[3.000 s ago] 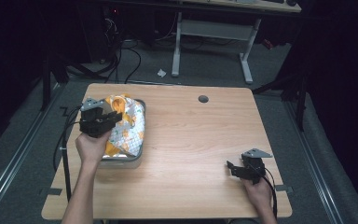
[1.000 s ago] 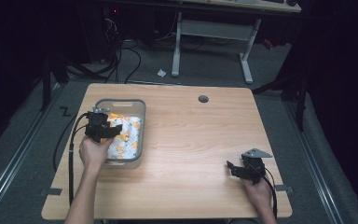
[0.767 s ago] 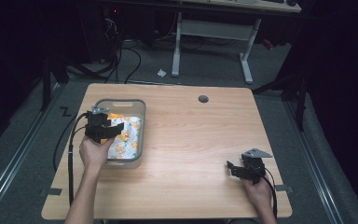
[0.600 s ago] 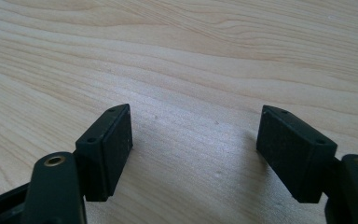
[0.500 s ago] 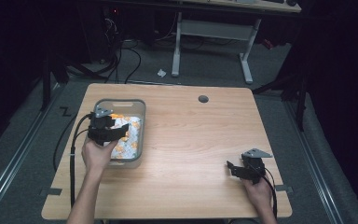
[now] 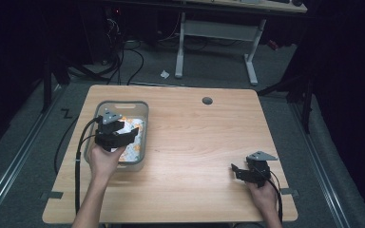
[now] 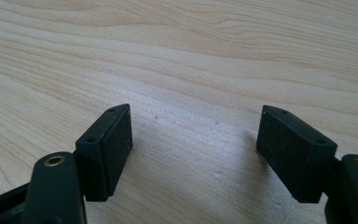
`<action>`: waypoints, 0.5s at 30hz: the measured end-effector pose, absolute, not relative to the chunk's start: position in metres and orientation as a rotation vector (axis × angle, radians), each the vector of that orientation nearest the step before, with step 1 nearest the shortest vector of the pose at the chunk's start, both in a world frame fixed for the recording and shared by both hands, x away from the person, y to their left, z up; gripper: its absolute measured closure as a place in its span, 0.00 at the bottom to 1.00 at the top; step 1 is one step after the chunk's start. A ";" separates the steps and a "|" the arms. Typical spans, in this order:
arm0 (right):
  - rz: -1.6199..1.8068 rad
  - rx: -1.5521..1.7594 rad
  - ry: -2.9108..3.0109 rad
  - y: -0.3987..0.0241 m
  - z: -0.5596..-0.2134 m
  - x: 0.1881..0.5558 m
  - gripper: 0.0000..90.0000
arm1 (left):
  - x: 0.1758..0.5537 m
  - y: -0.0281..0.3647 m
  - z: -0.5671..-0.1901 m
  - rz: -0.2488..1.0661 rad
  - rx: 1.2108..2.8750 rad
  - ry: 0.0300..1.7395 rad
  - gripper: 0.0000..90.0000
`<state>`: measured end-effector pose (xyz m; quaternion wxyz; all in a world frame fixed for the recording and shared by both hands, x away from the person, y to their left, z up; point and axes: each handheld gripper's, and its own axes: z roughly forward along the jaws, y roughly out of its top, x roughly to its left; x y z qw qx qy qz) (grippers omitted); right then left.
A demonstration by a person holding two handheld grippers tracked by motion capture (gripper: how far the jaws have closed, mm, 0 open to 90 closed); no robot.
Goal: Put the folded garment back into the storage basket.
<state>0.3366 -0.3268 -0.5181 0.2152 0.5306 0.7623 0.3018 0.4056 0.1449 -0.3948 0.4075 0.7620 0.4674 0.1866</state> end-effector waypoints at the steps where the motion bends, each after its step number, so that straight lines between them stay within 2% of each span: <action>1: 0.837 1.471 2.114 -0.327 -0.518 0.337 0.30 | 0.406 0.145 -0.395 0.471 1.921 1.178 0.45; 15: 0.837 1.471 2.114 -0.327 -0.518 0.337 0.30 | 0.392 0.122 -0.391 0.454 1.939 1.097 0.43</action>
